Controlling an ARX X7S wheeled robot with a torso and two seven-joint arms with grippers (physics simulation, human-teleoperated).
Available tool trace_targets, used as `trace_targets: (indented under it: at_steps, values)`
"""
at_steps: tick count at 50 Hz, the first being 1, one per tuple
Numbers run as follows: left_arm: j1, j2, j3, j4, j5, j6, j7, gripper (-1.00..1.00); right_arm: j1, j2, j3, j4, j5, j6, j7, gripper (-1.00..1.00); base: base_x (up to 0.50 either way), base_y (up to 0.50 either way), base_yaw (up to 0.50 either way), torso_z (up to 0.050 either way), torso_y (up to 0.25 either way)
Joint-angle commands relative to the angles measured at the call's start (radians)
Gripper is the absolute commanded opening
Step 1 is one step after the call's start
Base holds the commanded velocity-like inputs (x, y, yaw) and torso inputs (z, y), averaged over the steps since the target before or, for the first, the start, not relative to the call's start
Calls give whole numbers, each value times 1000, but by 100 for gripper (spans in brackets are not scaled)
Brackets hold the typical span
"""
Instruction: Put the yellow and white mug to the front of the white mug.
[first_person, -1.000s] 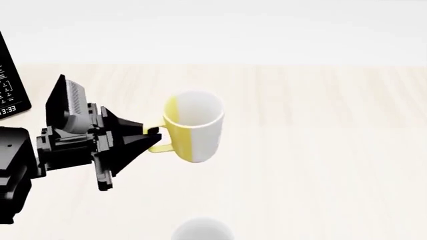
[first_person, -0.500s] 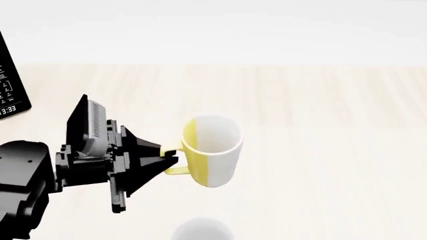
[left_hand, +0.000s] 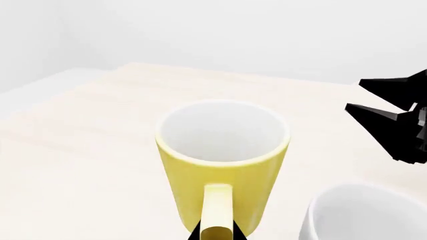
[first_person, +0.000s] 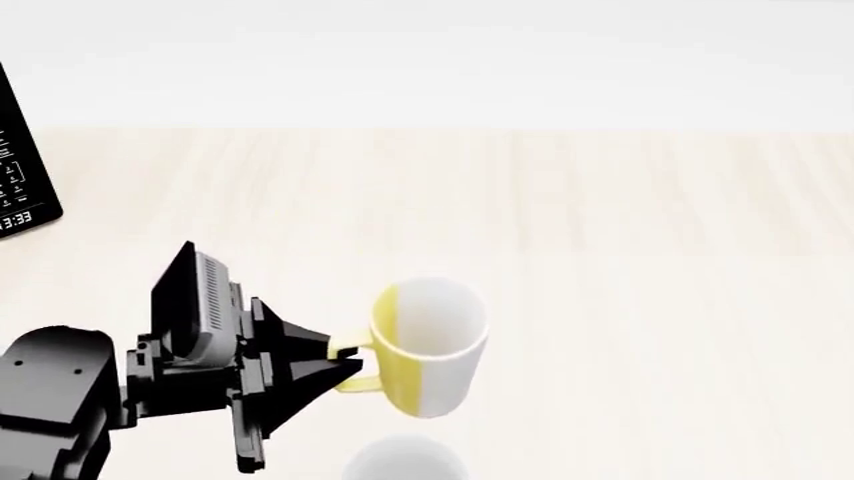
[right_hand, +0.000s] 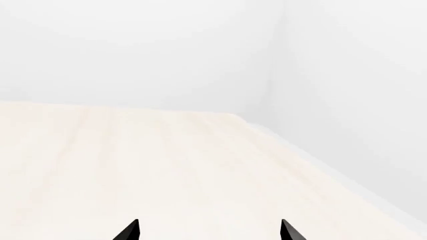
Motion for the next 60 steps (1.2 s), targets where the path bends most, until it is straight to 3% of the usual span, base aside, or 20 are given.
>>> trace_targets:
  at_steps: [1,25,60]
  values:
    - [27,1,-77,1,31,13,-3,-100,2,2,-9,-3,-4,3,3,100,0,0,0,0,0]
    - [90,11,-155,0,90,0,-16,-100,4,7,-22,-2,-4,1,9,100,0,0,0,0,0]
    - [136,10,-103,0,110,0,-121,-100,2,17,-35,-8,-3,-2,16,100,0,0,0,0,0]
